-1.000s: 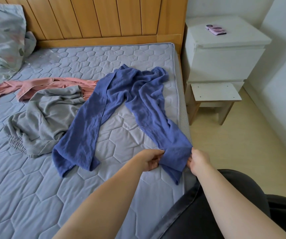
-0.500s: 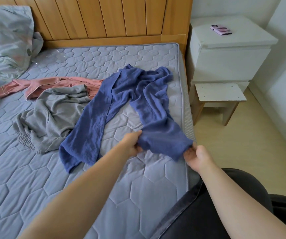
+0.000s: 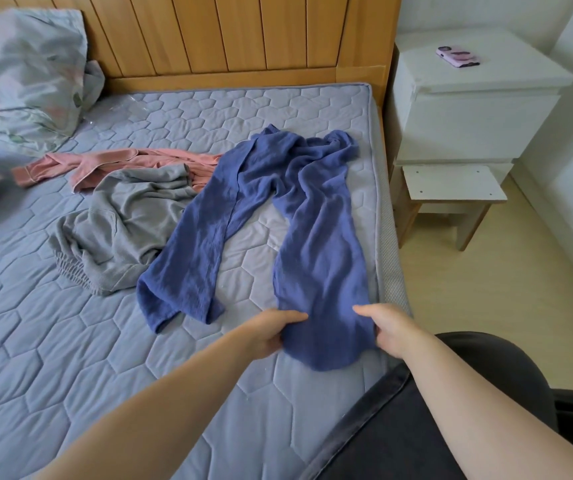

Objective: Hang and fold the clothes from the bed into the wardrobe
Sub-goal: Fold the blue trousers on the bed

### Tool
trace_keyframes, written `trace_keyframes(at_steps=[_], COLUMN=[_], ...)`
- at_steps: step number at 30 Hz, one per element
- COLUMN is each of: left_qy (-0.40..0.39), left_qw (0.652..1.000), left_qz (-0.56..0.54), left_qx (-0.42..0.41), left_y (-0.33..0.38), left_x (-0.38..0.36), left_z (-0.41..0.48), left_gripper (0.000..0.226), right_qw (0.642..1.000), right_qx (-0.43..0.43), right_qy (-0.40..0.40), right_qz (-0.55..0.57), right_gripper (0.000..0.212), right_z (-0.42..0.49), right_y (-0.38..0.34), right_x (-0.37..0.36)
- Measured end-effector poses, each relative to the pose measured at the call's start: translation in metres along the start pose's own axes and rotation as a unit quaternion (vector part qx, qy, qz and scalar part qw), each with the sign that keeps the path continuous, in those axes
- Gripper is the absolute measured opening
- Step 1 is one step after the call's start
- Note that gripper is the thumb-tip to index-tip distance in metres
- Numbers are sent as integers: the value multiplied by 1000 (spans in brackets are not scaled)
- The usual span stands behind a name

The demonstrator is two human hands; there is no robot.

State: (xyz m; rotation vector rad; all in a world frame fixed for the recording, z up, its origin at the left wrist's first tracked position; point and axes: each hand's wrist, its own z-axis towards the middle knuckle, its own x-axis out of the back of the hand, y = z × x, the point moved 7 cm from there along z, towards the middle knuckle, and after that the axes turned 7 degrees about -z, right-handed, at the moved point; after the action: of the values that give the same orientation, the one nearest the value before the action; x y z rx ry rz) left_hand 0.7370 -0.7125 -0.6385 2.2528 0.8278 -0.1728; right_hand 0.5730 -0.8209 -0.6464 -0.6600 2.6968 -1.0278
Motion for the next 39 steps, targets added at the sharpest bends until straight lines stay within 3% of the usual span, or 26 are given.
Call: trace_keyframes(at_steps=[2, 3, 4, 6, 8, 9, 13, 15, 17, 18, 20, 21, 22, 23, 25, 27, 28, 29, 31, 34, 39], left_qy=[-56, -65, -65, -41, -24, -18, -51, -38, 75, 168, 333, 366, 381, 384, 425, 459, 463, 466, 466, 368, 202], left_qw=[993, 990, 991, 983, 961, 958, 938, 918, 894, 859, 721, 657, 618, 610, 667, 782, 818, 836, 855, 903, 931], left_qz=[-102, -109, -67, 112, 236, 251, 324, 390, 436, 454, 505, 531, 561, 587, 524, 276, 142, 58, -7, -113, -215], left_qx=[36, 68, 99, 142, 145, 140, 113, 71, -70, -165, -339, -391, -398, -369, -316, -319, -310, -285, -227, -189, -213], left_y=[-2, -6, -13, -29, -36, -37, -30, -19, 14, 36, 72, 80, 83, 83, 81, 76, 71, 67, 65, 63, 60], left_x=[-7, -8, -7, 4, 12, 15, 15, 19, 36, 51, 77, 88, 102, 121, 161, 196, 209, 216, 226, 222, 192], left_z=[-1, -2, -4, -4, -5, -4, -9, -14, -20, -30, -65, -78, -81, -77, -74, -77, -75, -74, -71, -55, -47], left_gripper=[29, 23, 18, 16, 14, 14, 18, 31, 35, 31, 14, 7, 26, 49, 79, 78, 75, 73, 59, 12, 17], right_qw=[989, 987, 993, 982, 883, 835, 676, 631, 620, 617, 619, 623, 630, 641, 666, 684, 696, 709, 725, 756, 756], right_qx=[-9, -18, -23, -9, 59, 93, 260, 329, 368, 376, 382, 380, 375, 368, 347, 332, 324, 316, 310, 297, 272], right_qy=[-22, -10, 22, 119, 205, 231, 278, 236, 173, 150, 118, 109, 101, 95, 85, 69, 58, 46, 18, -34, -71], right_qz=[144, 162, 115, -146, -417, -490, -631, -661, -671, -675, -675, -674, -672, -667, -654, -646, -638, -629, -615, -583, -591], right_gripper=[19, 24, 26, 14, 6, 9, 40, 47, 44, 42, 39, 37, 35, 34, 32, 34, 36, 39, 46, 61, 81], right_z=[-4, -5, -6, -10, -18, -23, -37, -38, -35, -33, -30, -28, -27, -25, -24, -23, -23, -22, -21, -20, -15], right_y=[-5, -6, -5, -5, -17, -23, -42, -40, -31, -26, -21, -20, -19, -19, -17, -15, -14, -14, -16, -22, -26], right_x=[4, 9, 17, 33, 32, 26, -4, -26, -49, -60, -79, -87, -94, -102, -116, -132, -140, -148, -165, -194, -235])
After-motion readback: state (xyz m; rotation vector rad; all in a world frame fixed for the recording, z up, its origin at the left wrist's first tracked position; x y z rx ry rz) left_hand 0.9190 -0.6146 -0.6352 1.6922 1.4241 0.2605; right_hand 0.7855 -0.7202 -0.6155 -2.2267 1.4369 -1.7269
